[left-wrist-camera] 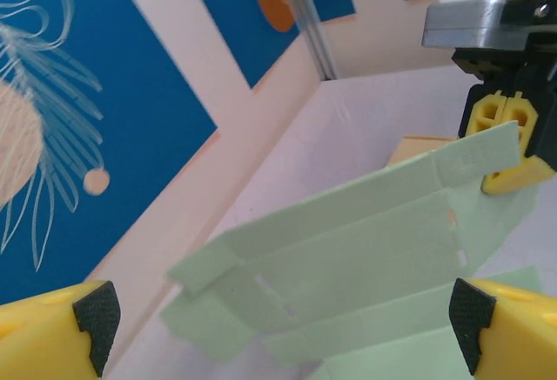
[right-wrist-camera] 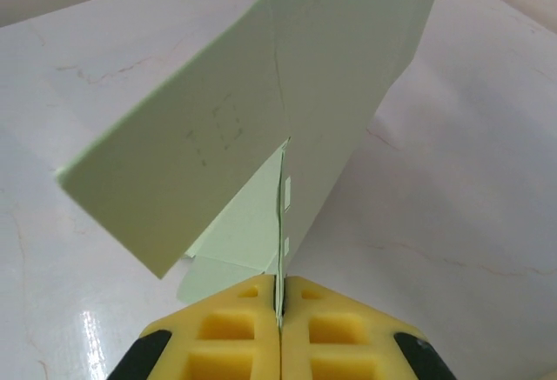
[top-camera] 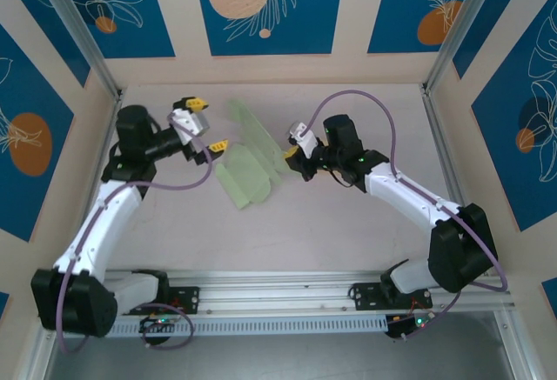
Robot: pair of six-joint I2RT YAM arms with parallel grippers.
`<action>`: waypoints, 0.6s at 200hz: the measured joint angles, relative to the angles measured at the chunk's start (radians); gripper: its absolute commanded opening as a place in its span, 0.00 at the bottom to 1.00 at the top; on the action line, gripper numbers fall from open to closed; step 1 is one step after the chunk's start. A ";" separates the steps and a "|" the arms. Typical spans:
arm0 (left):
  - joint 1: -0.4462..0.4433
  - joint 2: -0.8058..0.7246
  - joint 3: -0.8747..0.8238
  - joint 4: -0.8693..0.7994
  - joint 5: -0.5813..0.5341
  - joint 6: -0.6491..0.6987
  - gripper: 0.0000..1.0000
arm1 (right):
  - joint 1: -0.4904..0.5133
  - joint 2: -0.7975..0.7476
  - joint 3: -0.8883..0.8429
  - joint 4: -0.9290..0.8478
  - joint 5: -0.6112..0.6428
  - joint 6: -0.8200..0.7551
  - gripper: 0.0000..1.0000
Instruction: Fold the paper box
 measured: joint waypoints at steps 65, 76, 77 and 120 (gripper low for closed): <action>-0.077 0.269 0.311 -0.333 -0.016 0.370 0.86 | 0.010 0.011 0.023 -0.047 -0.051 -0.044 0.01; -0.082 0.282 0.342 -0.387 -0.021 0.410 0.82 | 0.010 0.018 0.027 -0.053 -0.056 -0.045 0.01; -0.084 0.283 0.346 -0.395 -0.023 0.414 0.82 | 0.010 0.018 0.027 -0.054 -0.057 -0.045 0.01; -0.119 0.320 0.398 -0.560 -0.057 0.523 0.65 | 0.010 0.040 0.035 -0.068 -0.065 -0.051 0.01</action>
